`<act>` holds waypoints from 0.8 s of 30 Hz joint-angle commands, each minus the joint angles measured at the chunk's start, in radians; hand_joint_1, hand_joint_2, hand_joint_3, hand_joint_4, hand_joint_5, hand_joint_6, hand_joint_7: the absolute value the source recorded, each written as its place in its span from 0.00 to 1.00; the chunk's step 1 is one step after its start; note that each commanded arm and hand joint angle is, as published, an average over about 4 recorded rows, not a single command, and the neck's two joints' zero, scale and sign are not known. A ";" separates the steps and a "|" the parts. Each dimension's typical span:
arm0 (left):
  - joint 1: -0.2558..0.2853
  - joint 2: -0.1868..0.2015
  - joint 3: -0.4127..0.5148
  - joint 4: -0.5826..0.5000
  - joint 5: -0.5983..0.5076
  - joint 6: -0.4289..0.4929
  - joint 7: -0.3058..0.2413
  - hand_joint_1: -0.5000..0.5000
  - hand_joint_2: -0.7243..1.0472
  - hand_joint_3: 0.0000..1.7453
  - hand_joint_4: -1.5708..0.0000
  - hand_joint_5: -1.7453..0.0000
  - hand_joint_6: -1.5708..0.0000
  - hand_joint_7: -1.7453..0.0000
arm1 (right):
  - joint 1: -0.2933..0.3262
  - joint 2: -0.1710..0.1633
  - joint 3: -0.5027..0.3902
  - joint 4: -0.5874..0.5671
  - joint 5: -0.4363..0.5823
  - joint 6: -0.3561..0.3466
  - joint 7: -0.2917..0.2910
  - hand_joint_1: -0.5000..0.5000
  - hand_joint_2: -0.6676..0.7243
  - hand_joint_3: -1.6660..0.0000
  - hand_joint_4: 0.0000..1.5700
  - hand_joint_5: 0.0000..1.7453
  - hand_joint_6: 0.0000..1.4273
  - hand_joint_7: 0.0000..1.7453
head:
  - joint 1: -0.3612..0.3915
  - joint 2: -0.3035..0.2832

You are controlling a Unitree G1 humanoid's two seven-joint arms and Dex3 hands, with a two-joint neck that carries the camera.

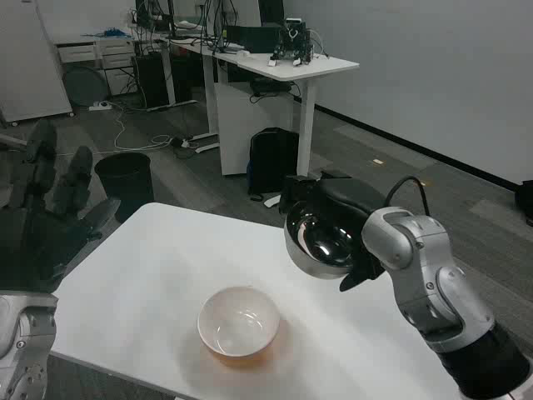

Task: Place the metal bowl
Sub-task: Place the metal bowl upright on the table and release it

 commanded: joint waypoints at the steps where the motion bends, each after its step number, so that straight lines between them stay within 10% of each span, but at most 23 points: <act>1: 0.010 0.000 0.009 0.021 -0.007 -0.006 -0.001 0.00 1.00 0.00 1.00 1.00 1.00 1.00 | -0.021 -0.007 0.017 -0.006 0.000 0.012 0.009 0.12 0.09 0.14 0.84 0.89 0.92 0.72 | 0.014 -0.021; 24: 0.010 0.000 0.008 0.021 -0.012 -0.006 0.000 0.00 1.00 0.00 1.00 1.00 1.00 1.00 | -0.001 -0.004 0.019 0.077 -0.014 0.015 0.006 0.16 0.09 0.11 0.85 0.89 0.92 0.72 | 0.012 -0.020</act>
